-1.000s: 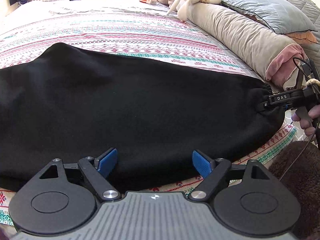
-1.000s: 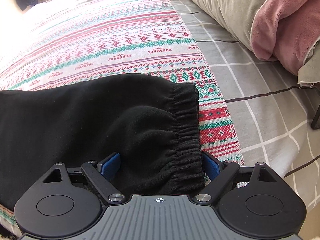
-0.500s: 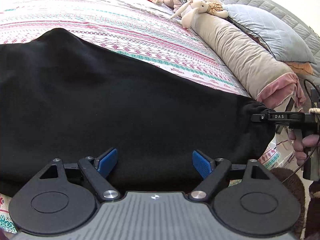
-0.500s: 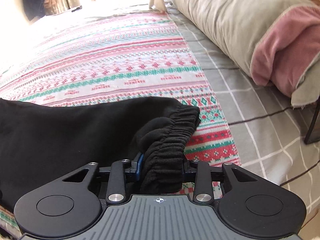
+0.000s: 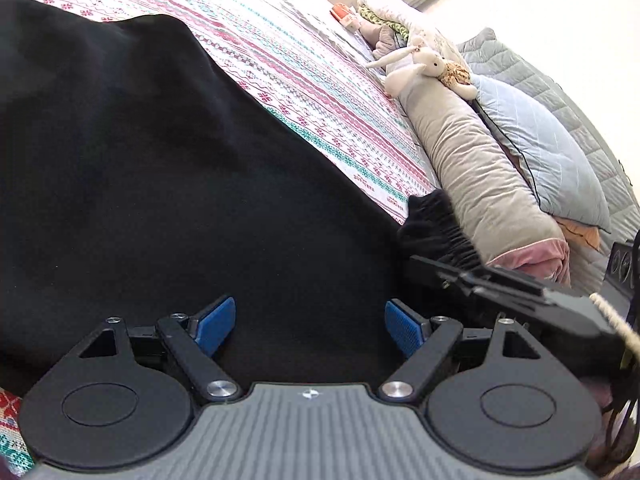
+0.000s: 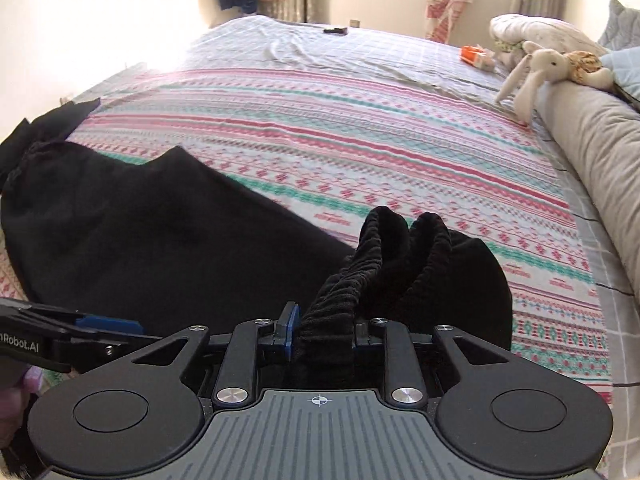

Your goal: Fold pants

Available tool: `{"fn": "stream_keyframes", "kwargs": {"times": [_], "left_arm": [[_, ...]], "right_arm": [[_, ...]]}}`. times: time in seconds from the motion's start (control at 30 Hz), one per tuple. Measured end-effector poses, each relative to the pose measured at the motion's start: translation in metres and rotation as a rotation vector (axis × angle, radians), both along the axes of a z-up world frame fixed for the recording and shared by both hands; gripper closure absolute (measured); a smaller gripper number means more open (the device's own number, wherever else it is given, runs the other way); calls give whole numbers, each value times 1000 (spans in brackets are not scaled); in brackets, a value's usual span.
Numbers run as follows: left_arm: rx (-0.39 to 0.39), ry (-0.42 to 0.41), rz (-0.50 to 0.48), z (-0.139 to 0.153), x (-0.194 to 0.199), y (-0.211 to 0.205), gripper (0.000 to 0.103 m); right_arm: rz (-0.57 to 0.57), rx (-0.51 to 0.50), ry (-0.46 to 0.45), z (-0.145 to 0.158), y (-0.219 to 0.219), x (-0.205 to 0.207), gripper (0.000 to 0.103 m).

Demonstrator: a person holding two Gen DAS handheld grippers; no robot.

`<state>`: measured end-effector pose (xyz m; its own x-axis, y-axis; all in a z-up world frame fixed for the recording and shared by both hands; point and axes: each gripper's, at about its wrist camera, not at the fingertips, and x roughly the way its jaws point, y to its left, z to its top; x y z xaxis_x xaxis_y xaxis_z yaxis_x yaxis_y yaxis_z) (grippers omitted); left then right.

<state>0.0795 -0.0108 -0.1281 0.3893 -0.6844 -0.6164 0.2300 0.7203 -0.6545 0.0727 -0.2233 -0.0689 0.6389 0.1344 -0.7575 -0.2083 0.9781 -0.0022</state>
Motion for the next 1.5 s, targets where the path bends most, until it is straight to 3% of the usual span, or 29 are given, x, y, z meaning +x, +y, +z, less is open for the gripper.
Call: {"fn": "stream_keyframes", "kwargs": {"times": [0.1,0.2,0.27,0.43,0.57,0.8,0.9,0.97,1.03,1.17,1.23,1.3,1.33,1.5], "left_arm": [[-25,11,21,-1,2,8,0],[-50,25,32,-1,4,13,0],[-58,33,35,-1,6,14,0],[-87,47,18,-3,11,11,0],[-150,83,2,-8,16,7,6],[-189,99,-32,-11,16,-5,13],[-193,111,-33,-13,18,-9,20],[-191,121,-45,-14,21,-12,27],[-187,129,-62,-14,23,-18,36],[-155,119,-86,-10,26,-31,38],[-102,104,-101,-7,29,-41,41],[-38,87,-117,-5,30,-49,63],[-24,65,-129,-4,29,-51,63],[-115,-14,-127,-7,18,-26,64]], "right_arm": [[60,48,76,-21,19,4,84],[91,39,76,-28,31,-5,70],[107,52,68,-23,30,-10,52],[64,142,16,6,1,-21,48],[2,150,-21,17,-24,-26,42],[-63,66,3,-13,-24,-12,44],[-73,64,27,-30,-26,-4,50],[-69,81,39,-37,-30,-4,61],[-54,97,34,-34,-31,-7,69],[-59,164,25,-20,-43,-14,74],[-72,223,17,-12,-52,-17,74],[-85,269,9,-5,-60,-20,75],[-92,283,3,-1,-62,-20,75],[-85,263,1,3,-58,-25,75]]}}
